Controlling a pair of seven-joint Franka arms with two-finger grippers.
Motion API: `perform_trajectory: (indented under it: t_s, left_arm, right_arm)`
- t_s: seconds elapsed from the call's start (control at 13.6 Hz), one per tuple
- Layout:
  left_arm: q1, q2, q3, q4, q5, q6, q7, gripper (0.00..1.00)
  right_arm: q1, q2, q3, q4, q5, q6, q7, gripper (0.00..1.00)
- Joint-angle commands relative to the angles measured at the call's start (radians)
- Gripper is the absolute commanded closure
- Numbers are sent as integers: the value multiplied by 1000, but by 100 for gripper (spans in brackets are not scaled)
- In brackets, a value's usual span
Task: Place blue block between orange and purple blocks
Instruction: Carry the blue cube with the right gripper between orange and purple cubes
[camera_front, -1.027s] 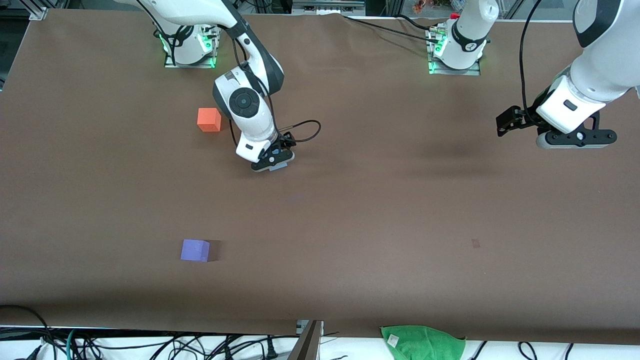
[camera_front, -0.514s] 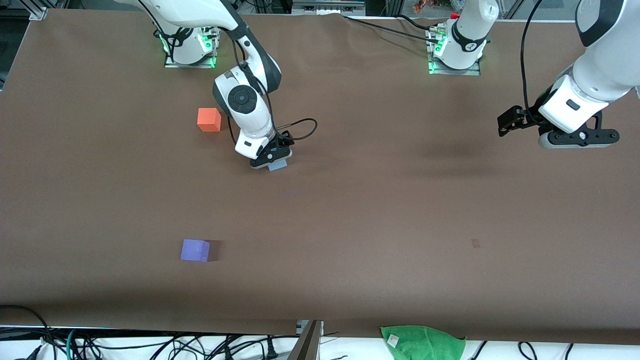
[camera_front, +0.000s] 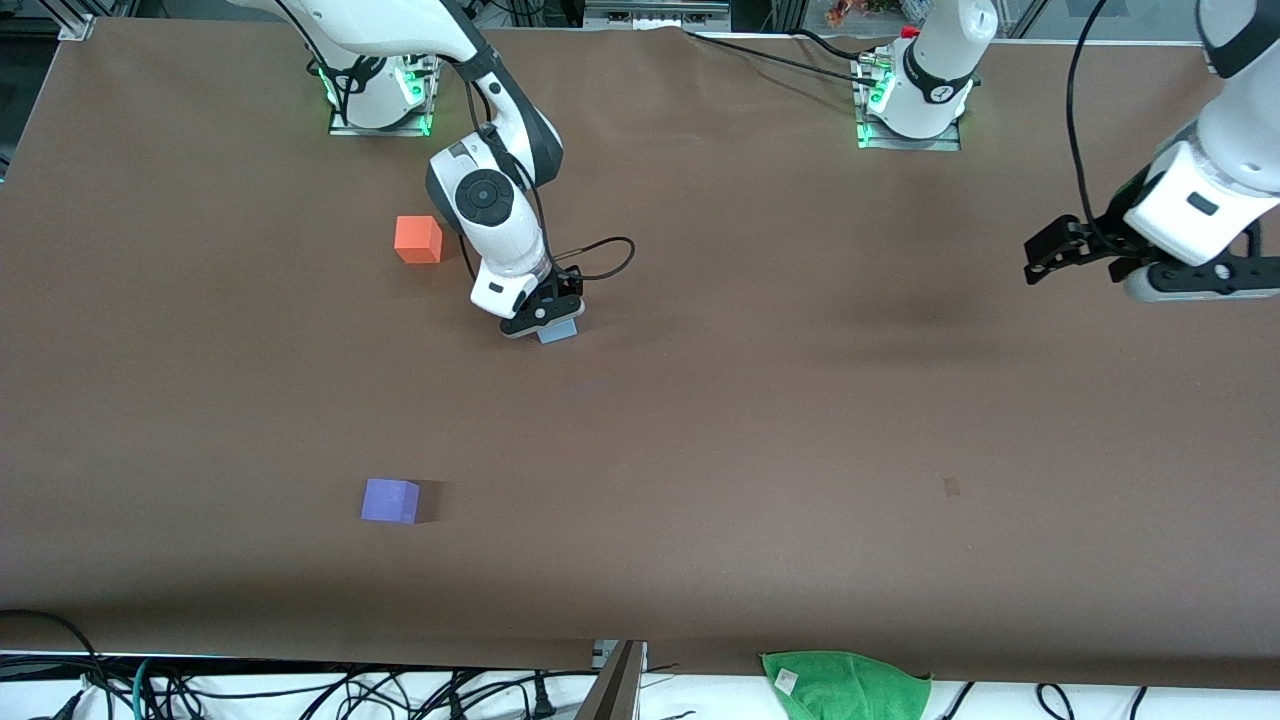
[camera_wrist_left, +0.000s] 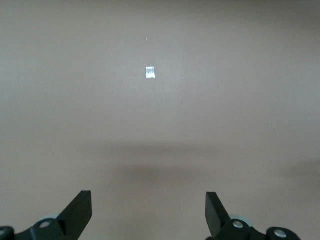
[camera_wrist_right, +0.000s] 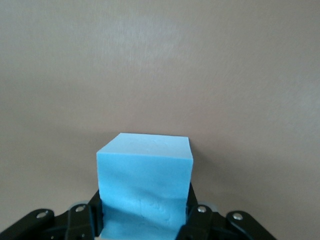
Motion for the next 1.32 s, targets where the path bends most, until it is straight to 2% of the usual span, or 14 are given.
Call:
perform_trajectory:
  t_s: [0.0, 0.22, 0.51, 0.59, 0.88, 1.25]
  left_arm:
    - [13, 26, -7, 60, 2, -30, 0, 0]
    - [13, 35, -9, 60, 2, -30, 0, 0]
    - [10, 44, -17, 60, 2, -30, 0, 0]
    - [10, 44, -17, 60, 2, -30, 0, 0]
    - [8, 46, -17, 60, 2, -30, 0, 0]
    - [7, 51, -18, 60, 4, -30, 0, 0]
  right_arm:
    - [5, -65, -74, -4, 11, -47, -9, 61]
    - [5, -92, -201, -6, 11, -130, -14, 61]
    - [0, -79, -375, -17, 11, -142, -139, 61]
    - [-13, -75, -400, -20, 13, -142, -173, 61]
    - [-55, -53, -400, -32, 16, -141, -164, 61]
    - [-55, -46, -385, -32, 71, -153, -161, 61]
